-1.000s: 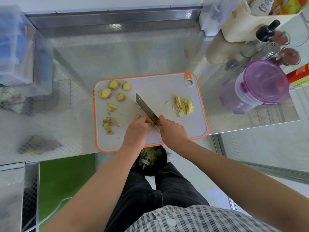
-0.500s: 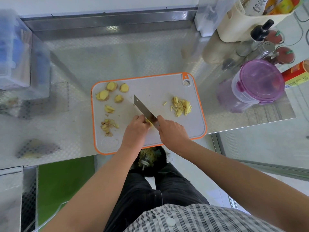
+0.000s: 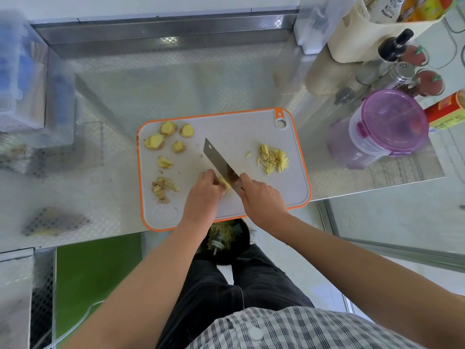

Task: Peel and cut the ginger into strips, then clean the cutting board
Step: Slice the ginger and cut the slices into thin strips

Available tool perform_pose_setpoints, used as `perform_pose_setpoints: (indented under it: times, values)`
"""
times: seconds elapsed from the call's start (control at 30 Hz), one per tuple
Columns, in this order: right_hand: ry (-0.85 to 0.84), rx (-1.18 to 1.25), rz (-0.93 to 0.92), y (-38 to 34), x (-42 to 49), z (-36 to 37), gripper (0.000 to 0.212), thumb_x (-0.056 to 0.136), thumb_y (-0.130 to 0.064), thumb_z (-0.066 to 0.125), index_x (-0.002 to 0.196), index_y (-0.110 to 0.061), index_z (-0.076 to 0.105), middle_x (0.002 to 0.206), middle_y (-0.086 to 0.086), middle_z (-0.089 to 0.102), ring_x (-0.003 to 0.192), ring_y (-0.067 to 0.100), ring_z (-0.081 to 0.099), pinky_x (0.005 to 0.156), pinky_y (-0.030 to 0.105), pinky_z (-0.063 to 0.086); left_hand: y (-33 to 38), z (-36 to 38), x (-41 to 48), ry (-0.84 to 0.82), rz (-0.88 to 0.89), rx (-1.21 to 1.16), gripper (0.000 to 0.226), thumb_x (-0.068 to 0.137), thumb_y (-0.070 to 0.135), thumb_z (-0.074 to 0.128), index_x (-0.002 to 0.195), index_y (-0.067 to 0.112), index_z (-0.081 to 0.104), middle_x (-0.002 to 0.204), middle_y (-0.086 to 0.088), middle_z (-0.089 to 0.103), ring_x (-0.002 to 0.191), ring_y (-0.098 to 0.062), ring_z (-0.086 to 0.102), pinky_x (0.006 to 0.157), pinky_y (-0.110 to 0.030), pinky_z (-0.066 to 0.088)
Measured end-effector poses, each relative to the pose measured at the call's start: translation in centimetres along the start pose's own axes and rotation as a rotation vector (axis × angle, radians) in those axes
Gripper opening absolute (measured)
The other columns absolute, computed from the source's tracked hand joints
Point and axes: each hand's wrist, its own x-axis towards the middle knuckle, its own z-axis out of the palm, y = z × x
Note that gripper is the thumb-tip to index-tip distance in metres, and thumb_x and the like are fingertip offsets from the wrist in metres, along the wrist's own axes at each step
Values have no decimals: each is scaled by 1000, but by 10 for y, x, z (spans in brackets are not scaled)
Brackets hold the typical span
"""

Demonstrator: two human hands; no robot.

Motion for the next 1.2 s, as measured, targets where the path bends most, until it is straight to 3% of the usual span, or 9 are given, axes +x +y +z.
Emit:
perform_pose_setpoints:
  times: [0.37, 0.6, 0.93, 1.2]
  values:
    - [-60, -58, 17, -6, 3, 2, 6, 99, -12, 35, 105, -13, 35, 76, 2, 47, 63, 26, 47, 56, 33, 34, 2, -4, 2, 11, 35, 23, 23, 62, -7, 82, 74, 9, 72, 73, -7, 51, 70, -27, 50, 45, -30, 42]
    - [-33, -10, 24, -3, 5, 7, 9, 102, -21, 33, 106, -14, 36, 87, 4, 55, 67, 29, 47, 59, 34, 33, 1, -5, 3, 6, 17, -20, 17, 63, -5, 82, 68, 8, 71, 65, -6, 54, 65, -28, 52, 44, -34, 47]
    - [-42, -60, -17, -6, -4, 1, 5, 100, -14, 33, 105, -14, 34, 77, 1, 45, 65, 27, 48, 57, 34, 33, 0, -8, 4, -14, 23, 0, 24, 52, -10, 84, 59, 5, 67, 59, -6, 57, 59, -29, 53, 41, -32, 46]
    - [-39, -34, 5, -6, -4, 6, 5, 101, -17, 32, 104, -15, 34, 78, 0, 45, 66, 28, 47, 58, 35, 35, 0, -7, 4, -25, 8, -9, 22, 55, -10, 82, 57, 5, 65, 59, -6, 54, 61, -29, 53, 40, -34, 46]
